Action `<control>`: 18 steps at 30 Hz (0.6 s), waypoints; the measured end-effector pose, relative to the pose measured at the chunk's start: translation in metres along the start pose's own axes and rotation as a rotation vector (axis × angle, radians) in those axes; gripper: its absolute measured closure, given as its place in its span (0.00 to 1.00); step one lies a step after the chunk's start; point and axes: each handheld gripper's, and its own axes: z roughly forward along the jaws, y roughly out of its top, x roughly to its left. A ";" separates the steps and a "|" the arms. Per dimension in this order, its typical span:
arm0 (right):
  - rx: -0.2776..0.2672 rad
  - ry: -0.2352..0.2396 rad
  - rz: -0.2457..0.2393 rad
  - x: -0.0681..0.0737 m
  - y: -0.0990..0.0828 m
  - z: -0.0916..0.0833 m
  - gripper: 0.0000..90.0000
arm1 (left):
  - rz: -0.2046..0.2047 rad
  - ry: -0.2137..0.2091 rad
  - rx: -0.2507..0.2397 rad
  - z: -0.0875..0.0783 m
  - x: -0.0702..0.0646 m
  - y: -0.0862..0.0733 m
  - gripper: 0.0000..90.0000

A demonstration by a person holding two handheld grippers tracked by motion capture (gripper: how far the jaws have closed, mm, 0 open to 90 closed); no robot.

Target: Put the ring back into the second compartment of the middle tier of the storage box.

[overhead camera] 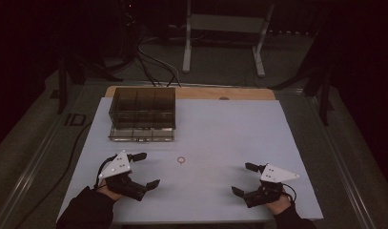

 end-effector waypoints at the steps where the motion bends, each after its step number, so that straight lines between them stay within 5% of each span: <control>1: -0.001 -0.002 0.000 0.000 0.000 0.000 0.00 | 0.001 0.002 0.005 0.001 0.000 0.001 0.01; 18: 0.002 -0.001 0.003 0.000 0.000 -0.001 0.00 | 0.001 0.020 0.041 0.025 0.001 0.018 0.01</control>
